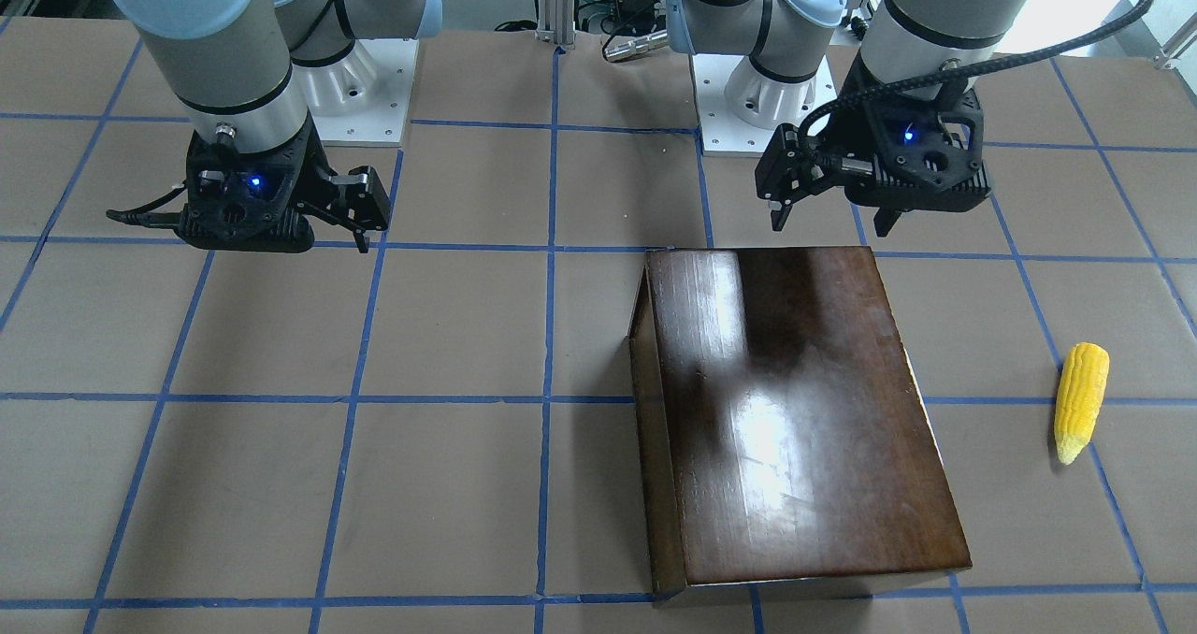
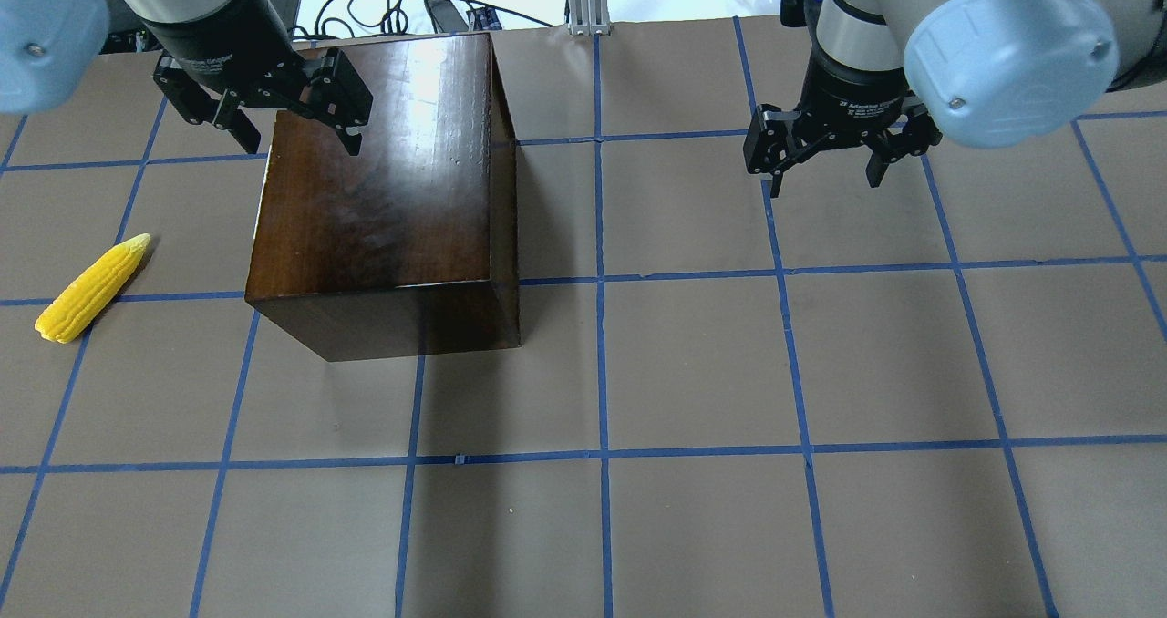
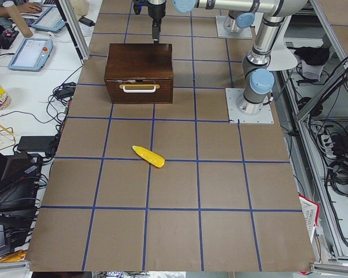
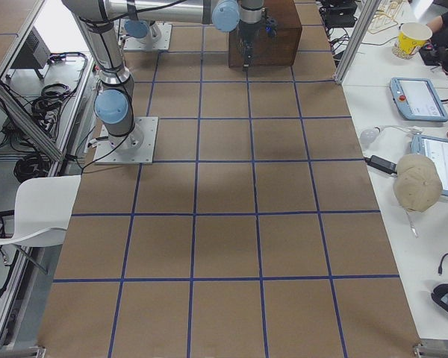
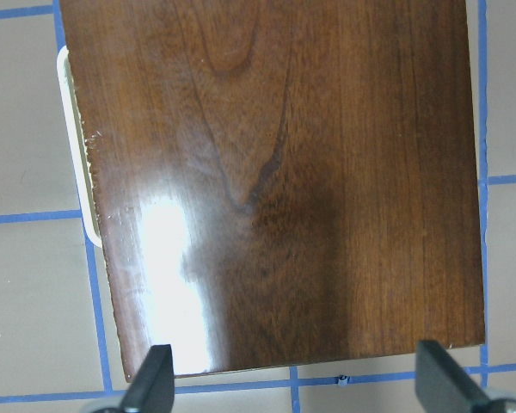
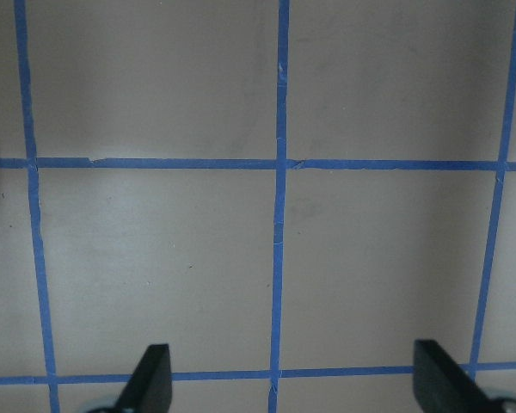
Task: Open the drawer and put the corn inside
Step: 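Raise the left gripper off the cabinet top and move toward its side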
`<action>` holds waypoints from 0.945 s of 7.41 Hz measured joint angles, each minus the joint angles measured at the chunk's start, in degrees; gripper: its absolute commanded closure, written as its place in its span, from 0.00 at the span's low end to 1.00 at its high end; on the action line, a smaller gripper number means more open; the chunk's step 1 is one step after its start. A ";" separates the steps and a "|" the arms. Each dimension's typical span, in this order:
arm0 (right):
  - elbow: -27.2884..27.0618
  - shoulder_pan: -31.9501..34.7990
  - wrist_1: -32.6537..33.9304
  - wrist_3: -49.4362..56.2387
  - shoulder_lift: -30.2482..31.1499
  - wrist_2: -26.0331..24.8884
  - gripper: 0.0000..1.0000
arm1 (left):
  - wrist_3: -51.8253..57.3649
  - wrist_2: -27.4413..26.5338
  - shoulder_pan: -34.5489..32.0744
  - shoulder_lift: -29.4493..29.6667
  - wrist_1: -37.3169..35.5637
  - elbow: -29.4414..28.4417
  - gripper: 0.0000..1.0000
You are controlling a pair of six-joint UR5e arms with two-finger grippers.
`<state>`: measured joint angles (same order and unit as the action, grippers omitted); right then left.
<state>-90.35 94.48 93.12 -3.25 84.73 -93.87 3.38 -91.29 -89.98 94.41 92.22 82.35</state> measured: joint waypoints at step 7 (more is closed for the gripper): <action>0.00 0.00 -0.04 0.00 0.00 0.00 0.00 | -0.09 0.31 -0.10 -0.15 2.68 -0.52 0.00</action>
<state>-90.35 94.48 93.08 -3.25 84.73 -93.87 3.29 -90.97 -90.08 94.26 94.91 81.83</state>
